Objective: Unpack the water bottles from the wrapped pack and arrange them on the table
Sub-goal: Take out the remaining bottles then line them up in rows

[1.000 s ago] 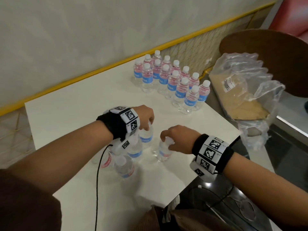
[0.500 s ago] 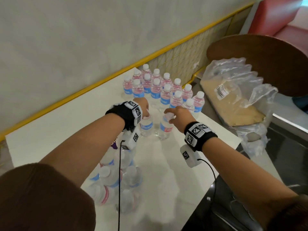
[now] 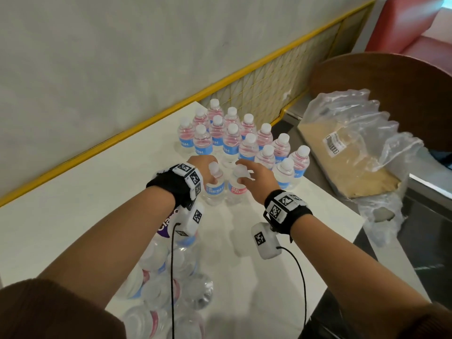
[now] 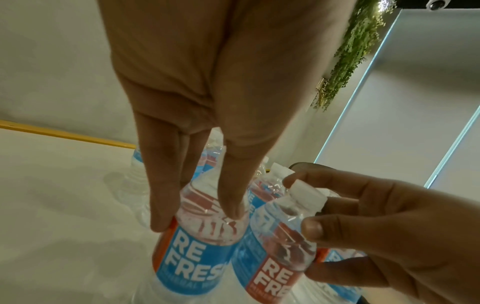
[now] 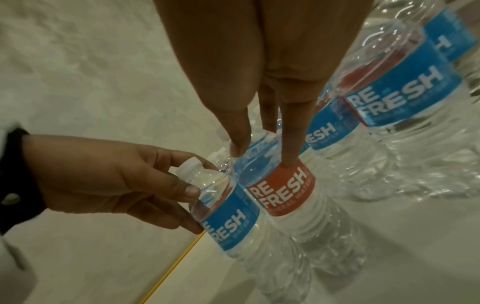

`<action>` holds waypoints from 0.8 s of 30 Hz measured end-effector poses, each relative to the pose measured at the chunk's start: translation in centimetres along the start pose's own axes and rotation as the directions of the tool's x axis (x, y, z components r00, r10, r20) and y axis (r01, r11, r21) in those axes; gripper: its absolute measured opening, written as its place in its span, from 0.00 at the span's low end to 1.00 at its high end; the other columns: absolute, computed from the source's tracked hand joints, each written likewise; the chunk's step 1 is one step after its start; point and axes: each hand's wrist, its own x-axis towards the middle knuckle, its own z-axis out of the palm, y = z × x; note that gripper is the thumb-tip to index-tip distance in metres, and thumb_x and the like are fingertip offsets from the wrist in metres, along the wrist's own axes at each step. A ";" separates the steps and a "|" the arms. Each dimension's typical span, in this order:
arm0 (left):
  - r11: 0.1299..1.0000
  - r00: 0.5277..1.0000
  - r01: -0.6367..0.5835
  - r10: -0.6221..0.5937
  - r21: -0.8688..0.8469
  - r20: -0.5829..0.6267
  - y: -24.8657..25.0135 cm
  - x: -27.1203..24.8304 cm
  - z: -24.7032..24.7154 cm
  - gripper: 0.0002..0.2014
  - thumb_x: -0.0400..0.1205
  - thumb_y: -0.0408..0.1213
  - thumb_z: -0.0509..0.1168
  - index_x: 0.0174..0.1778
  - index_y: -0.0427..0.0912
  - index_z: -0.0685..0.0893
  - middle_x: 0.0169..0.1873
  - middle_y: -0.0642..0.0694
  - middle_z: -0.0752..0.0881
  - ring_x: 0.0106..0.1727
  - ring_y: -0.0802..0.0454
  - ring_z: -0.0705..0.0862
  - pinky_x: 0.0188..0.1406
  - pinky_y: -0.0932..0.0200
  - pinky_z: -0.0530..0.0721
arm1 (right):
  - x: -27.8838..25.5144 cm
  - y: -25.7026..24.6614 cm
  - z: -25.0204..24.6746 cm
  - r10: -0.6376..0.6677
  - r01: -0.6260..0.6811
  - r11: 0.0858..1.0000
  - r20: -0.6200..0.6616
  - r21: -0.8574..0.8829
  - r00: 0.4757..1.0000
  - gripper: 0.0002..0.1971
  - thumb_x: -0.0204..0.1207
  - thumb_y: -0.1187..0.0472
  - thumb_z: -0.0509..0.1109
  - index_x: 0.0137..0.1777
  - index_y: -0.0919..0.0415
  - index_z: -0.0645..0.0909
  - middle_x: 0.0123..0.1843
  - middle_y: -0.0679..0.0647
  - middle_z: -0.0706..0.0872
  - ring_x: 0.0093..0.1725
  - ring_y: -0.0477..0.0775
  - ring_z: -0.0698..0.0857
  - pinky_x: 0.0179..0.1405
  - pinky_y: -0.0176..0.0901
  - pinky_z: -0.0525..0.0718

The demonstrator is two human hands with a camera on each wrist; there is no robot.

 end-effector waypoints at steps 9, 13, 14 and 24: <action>0.996 0.999 0.012 -0.016 -0.094 -0.040 0.6 1.8 -2.5 0.21 0.80 0.34 0.67 0.70 0.35 0.78 0.66 0.38 0.82 0.62 0.40 0.84 0.58 0.55 0.81 | 4.2 -1.7 -1.4 -0.072 0.101 0.947 0.105 -0.306 0.992 0.24 0.77 0.70 0.66 0.71 0.51 0.76 0.65 0.62 0.78 0.65 0.62 0.79 0.66 0.50 0.78; 0.992 0.997 0.037 -0.045 -0.123 -0.062 0.6 2.4 -3.3 0.23 0.78 0.33 0.70 0.69 0.32 0.78 0.64 0.36 0.84 0.61 0.40 0.85 0.60 0.54 0.82 | 5.4 -2.1 -2.0 -0.052 0.090 0.932 0.115 -0.352 0.992 0.25 0.77 0.73 0.63 0.70 0.50 0.78 0.63 0.62 0.79 0.62 0.62 0.80 0.62 0.48 0.80; 0.989 0.996 0.047 -0.056 -0.144 -0.063 0.5 2.7 -3.4 0.24 0.78 0.33 0.71 0.70 0.32 0.78 0.63 0.35 0.84 0.61 0.39 0.85 0.62 0.53 0.82 | 5.4 -2.1 -2.2 -0.044 0.081 0.934 0.114 -0.347 0.993 0.24 0.77 0.71 0.65 0.70 0.50 0.77 0.64 0.61 0.80 0.63 0.62 0.80 0.63 0.48 0.79; 0.987 0.978 0.018 -0.051 -0.162 -0.202 -1.0 4.6 -3.0 0.17 0.77 0.33 0.69 0.62 0.37 0.84 0.56 0.34 0.87 0.58 0.35 0.85 0.61 0.50 0.82 | 6.0 -2.4 -2.5 -0.036 0.066 0.927 0.089 -0.368 0.995 0.22 0.77 0.65 0.68 0.70 0.53 0.77 0.64 0.63 0.79 0.64 0.64 0.79 0.63 0.50 0.79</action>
